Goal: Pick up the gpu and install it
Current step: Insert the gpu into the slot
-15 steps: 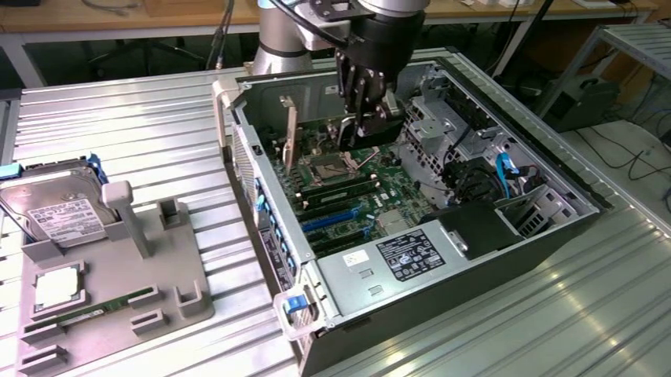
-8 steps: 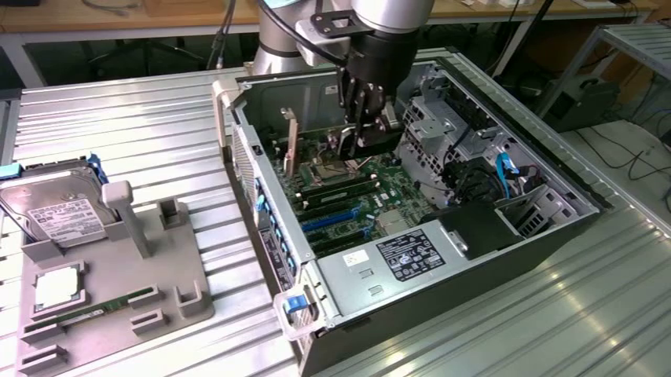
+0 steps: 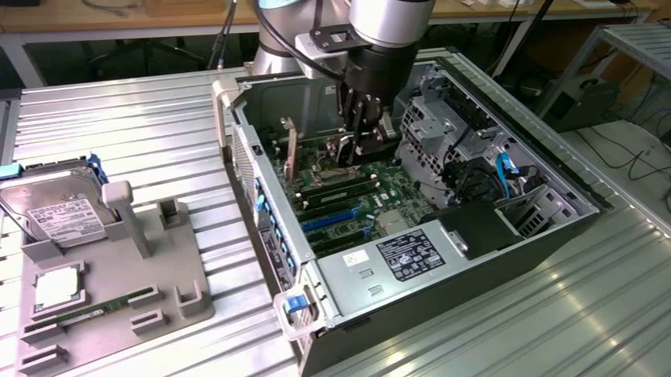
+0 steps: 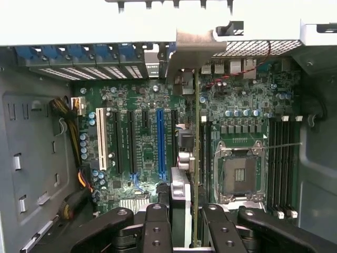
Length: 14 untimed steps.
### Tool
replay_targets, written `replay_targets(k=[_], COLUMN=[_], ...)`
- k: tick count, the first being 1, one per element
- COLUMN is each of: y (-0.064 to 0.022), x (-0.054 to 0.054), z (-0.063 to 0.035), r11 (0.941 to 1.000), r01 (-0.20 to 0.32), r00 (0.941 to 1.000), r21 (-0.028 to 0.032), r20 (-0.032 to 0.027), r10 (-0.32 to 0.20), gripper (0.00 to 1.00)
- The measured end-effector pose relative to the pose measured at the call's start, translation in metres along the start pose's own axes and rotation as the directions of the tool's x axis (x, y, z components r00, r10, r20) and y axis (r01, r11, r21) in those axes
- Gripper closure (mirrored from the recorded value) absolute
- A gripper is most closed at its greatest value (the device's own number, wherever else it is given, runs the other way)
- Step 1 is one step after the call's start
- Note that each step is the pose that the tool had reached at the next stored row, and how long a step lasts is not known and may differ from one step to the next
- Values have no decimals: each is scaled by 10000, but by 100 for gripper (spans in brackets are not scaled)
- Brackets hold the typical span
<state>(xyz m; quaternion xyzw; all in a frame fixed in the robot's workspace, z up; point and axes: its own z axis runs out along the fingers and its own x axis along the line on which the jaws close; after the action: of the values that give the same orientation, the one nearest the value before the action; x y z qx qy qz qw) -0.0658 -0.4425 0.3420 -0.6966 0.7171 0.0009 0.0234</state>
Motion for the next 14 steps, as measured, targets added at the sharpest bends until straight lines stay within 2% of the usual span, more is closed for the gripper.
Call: replay_targets(k=[8, 14], y=[0, 2], x=[103, 124], z=[52, 137], r11=[10000, 10000], r01=[-7, -12], r00=[10000, 10000], r21=[1, 1], r20=[2, 2], r10=[7, 12], gripper=[72, 72])
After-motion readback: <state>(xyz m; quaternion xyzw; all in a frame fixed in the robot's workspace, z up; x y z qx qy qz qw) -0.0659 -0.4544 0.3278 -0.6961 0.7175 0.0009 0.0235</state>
